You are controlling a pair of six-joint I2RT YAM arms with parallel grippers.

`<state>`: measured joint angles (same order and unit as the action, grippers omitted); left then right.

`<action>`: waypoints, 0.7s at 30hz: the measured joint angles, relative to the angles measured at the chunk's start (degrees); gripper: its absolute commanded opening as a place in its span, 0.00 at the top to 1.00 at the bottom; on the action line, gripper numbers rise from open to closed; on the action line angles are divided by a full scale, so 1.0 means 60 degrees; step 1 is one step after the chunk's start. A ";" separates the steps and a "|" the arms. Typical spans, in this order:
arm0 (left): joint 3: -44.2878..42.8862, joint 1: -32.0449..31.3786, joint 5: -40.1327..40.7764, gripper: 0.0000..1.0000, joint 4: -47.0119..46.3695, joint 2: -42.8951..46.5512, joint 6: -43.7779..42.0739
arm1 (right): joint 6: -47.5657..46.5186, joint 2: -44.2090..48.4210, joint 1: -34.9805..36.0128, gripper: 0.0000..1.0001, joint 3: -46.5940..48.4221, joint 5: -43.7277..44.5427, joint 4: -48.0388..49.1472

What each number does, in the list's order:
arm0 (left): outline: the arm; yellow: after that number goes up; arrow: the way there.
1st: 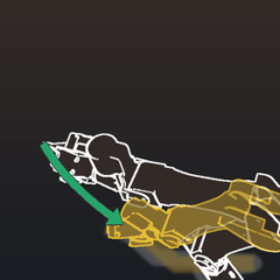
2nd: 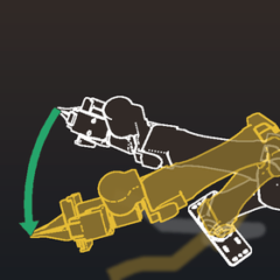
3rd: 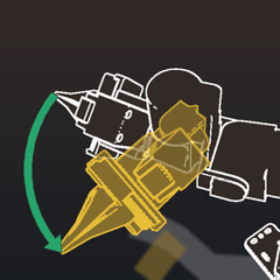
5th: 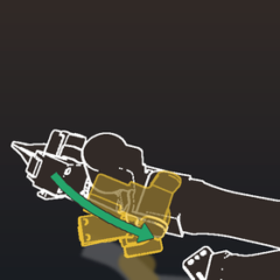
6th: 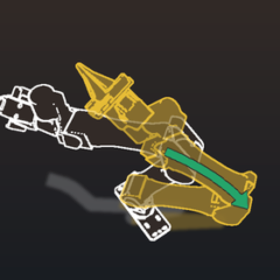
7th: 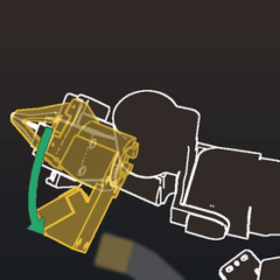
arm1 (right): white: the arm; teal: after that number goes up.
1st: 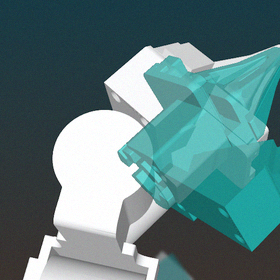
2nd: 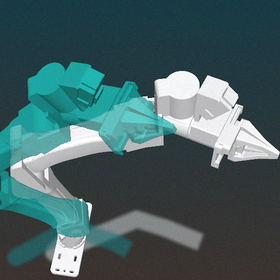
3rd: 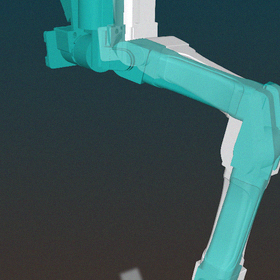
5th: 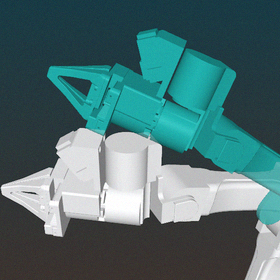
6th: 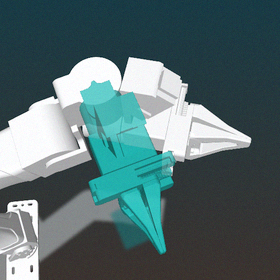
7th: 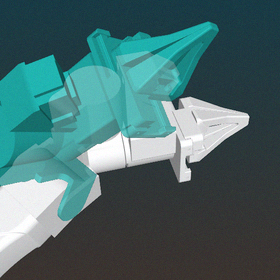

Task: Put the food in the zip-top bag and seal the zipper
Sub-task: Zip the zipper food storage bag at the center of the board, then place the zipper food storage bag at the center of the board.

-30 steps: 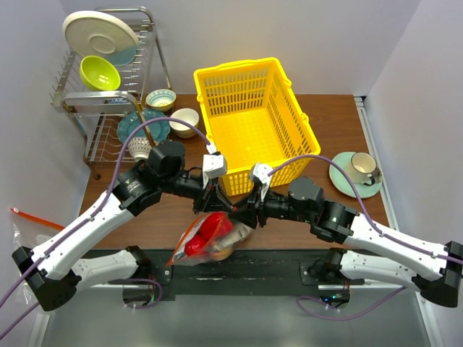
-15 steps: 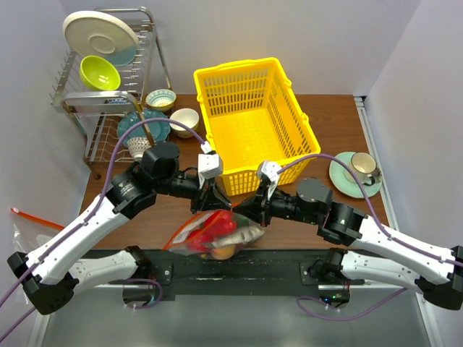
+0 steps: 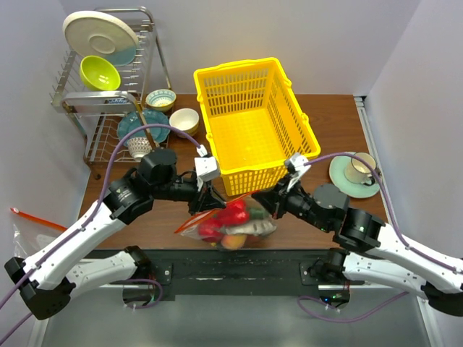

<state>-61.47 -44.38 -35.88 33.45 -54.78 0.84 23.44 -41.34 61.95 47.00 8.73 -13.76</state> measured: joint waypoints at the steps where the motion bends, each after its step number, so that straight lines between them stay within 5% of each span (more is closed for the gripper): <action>1: 0.0047 0.0000 0.0058 1.00 0.0000 0.0062 0.0004 | 0.0047 0.0171 -0.0004 1.00 0.0000 0.0266 -0.0091; 15: 0.0397 0.0000 0.1351 1.00 0.0324 0.0149 0.0284 | 0.1126 0.0579 -0.0018 1.00 0.0393 0.5748 -0.2973; 21: 0.0514 -0.0011 0.1974 1.00 0.0401 0.0153 0.0619 | 0.2007 0.0612 -0.0015 1.00 0.0528 0.6852 -0.4138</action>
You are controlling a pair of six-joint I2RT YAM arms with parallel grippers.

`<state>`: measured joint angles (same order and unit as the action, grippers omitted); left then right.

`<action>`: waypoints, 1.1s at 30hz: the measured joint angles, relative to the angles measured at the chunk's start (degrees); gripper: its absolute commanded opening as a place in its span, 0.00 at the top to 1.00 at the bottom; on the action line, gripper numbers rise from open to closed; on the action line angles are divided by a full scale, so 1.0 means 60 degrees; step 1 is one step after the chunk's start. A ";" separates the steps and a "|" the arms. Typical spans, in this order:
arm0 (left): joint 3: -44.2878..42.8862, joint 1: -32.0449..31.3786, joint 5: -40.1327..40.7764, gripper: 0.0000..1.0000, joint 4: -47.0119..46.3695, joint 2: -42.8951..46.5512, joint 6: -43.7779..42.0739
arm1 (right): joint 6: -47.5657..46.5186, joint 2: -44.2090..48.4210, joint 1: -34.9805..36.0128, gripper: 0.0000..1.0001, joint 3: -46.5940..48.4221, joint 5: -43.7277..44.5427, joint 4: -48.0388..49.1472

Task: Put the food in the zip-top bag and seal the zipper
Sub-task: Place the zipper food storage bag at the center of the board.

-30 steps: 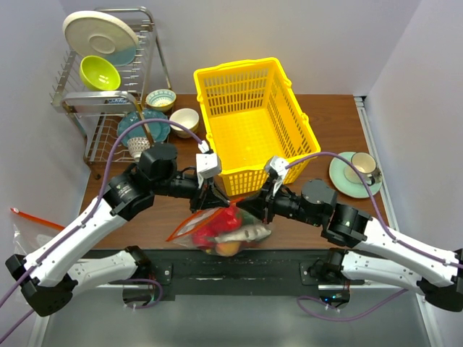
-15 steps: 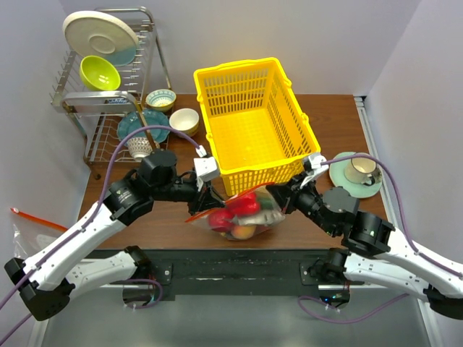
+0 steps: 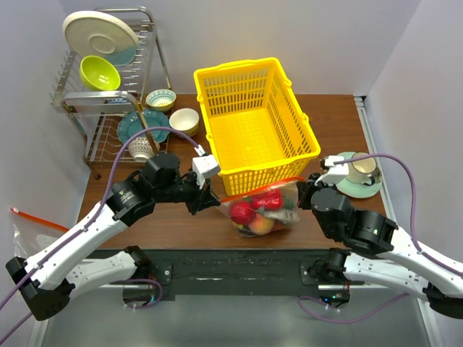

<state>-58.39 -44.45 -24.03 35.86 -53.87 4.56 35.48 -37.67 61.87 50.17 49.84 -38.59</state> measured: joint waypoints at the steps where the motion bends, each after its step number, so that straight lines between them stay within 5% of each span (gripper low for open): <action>1: 0.0000 -0.0007 0.0091 1.00 0.0000 0.0000 0.0087 | 0.0109 0.0026 0.0000 1.00 0.0000 -0.0011 -0.0076; 18: -0.0659 -0.0022 0.3213 1.00 0.0892 -0.1078 0.1836 | 0.0484 -0.1606 -0.0095 1.00 -0.0011 -0.0215 -0.0080; 23: -0.1198 0.0124 0.4357 1.00 0.0903 -0.1883 0.2142 | 0.0375 -0.2248 -0.1016 1.00 -0.0011 -0.0594 0.0736; 24: -0.1224 0.0131 0.4433 0.99 0.0900 -0.1898 0.2146 | 0.0317 -0.2288 -0.1202 0.91 -0.0011 -0.0772 0.0823; 27: -0.1231 0.0153 0.4590 0.71 0.0794 -0.1898 0.2215 | 0.0244 -0.2463 -0.1796 0.57 -0.0004 -0.1133 0.1213; 33: -0.1224 0.0324 0.5133 0.51 0.0867 -0.1832 0.2251 | -0.0117 -0.2790 -0.2113 0.45 0.0051 -0.1169 0.0969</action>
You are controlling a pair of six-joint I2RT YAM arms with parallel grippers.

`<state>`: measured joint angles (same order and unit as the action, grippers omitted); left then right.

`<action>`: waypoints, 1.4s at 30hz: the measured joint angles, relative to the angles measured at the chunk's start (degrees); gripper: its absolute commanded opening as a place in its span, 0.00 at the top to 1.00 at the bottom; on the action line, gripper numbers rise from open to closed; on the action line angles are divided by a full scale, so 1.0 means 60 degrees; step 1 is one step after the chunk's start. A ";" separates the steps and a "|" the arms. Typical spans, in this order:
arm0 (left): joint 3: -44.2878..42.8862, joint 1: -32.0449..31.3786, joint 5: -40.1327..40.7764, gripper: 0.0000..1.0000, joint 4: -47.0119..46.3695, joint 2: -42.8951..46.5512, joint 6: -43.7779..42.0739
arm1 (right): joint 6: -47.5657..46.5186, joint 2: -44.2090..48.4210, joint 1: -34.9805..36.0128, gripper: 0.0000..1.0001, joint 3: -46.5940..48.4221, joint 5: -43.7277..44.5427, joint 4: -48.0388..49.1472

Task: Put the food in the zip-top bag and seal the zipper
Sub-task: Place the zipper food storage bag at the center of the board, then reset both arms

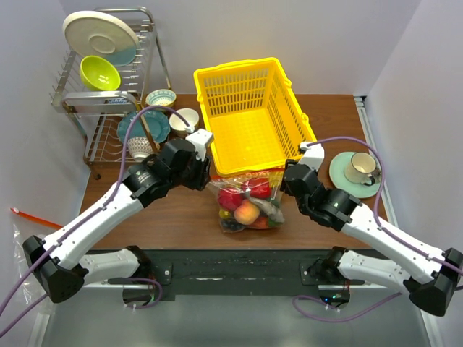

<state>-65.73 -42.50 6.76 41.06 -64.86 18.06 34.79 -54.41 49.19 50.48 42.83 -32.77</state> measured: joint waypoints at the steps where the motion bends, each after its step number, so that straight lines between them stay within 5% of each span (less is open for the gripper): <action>1: -0.0004 0.0022 0.0036 0.50 0.0011 0.0051 -0.0007 | -0.0058 0.0015 -0.0015 0.43 0.0087 -0.0004 -0.0120; 5: -0.0153 0.0022 0.0098 0.44 0.0291 0.0521 0.0000 | -0.0361 0.0357 -0.0015 0.25 0.0699 -0.0080 -0.0546; 8: -0.0488 0.0022 0.0127 0.28 0.0499 0.1188 0.0076 | -0.0710 0.1049 -0.0015 0.07 0.1239 -0.0313 -0.0729; 9: -0.0568 0.0022 0.0131 0.14 0.0535 0.1486 0.0102 | -0.0856 0.1351 -0.0015 0.01 0.1428 -0.0423 -0.0783; 14: -0.0295 0.0022 0.0109 0.07 0.0248 0.3483 0.0543 | -0.1009 0.2240 -0.0018 0.02 0.1891 -0.0863 -0.1173; 22: 0.2805 0.0022 0.0113 0.05 -0.0827 0.7173 0.1504 | -0.0896 0.3694 -0.0022 0.02 0.1300 -0.1421 -0.1785; 28: 0.3260 0.0022 0.0157 0.06 -0.0871 0.7475 0.1719 | -0.0681 0.5129 -0.0022 0.02 0.0550 -0.1494 -0.2167; 42: 0.3260 0.0018 0.0273 0.06 -0.0998 0.7395 0.1734 | -0.0295 0.5217 -0.0022 0.02 0.0455 -0.1519 -0.2568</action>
<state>-46.17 -42.39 8.40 35.07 -20.49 28.47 33.01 -23.11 49.06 53.21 33.71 -48.18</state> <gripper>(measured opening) 0.945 0.985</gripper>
